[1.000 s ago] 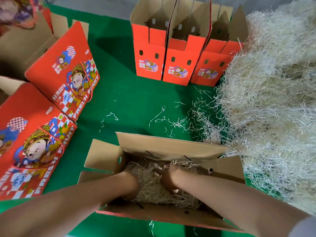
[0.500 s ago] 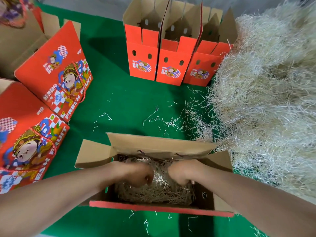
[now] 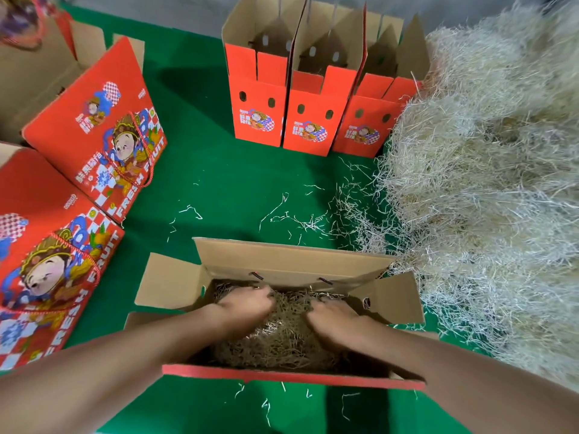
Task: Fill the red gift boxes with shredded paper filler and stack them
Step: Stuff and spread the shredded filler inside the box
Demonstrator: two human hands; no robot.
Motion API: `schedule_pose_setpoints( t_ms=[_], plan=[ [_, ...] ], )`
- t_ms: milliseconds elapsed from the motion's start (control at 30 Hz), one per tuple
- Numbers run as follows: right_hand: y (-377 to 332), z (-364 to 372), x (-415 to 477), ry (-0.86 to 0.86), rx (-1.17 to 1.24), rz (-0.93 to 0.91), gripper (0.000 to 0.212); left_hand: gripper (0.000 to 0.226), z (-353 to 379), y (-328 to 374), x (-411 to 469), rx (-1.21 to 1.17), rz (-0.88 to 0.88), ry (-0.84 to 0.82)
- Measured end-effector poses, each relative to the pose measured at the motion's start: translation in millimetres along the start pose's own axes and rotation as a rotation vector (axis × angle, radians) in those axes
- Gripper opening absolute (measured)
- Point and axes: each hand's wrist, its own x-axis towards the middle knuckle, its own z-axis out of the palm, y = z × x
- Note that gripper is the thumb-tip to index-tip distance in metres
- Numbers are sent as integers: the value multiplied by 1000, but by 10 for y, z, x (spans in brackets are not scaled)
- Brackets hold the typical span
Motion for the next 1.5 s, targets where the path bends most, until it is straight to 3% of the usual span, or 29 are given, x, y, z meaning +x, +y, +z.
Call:
schedule_pose_setpoints(
  t_ms=[33,133,200,300,400,533,600,700,733,800,867,967,1133,1267,1300,1367,1433,1500],
  plan=[
    [28,18,-3,-52,-51,18,41,28,31,-23,2,35,-19,-69],
    [78,103,-4,-222,-150,132,59,28,209,-78,-32,325,36,-478],
    [56,92,-9,-203,-143,142,51,31,283,-69,-69,553,124,-644],
    [20,49,12,35,-102,69,27,31,224,-15,-52,499,166,-611],
    [36,164,68,51,-55,3,34,30,116,39,-42,435,146,-413],
    [73,300,38,-272,-203,43,49,32,194,-22,-117,257,-14,-795],
    [32,269,26,-169,-120,57,40,32,177,-56,-118,113,-109,-706],
    [-15,202,40,100,-47,-14,37,35,79,-95,-61,163,-51,-303],
    [-10,198,53,78,-64,-7,45,39,32,-89,-75,230,-30,-283],
    [4,223,63,-15,-98,56,59,43,-19,-135,-130,264,-31,-426],
    [27,236,19,-24,-30,111,54,36,-47,-179,-201,155,-63,-494],
    [-9,73,-222,152,74,15,28,31,-216,-188,-287,-92,-76,-252],
    [52,-411,-757,645,114,-68,36,31,-649,-74,-526,-253,-62,-102],
    [178,-628,-1090,1391,246,-30,26,27,-932,28,-862,-353,-70,41],
    [220,-662,-1090,1409,224,43,36,28,-994,78,-941,-396,-62,31],
    [324,-715,-1061,1088,210,168,45,28,-1073,180,-1069,-452,-49,2],
    [367,-746,-1032,850,212,242,24,29,-1113,244,-1165,-445,-40,8],
    [386,-769,-996,831,225,251,19,36,-1143,252,-1225,-368,-28,29]
  ],
)
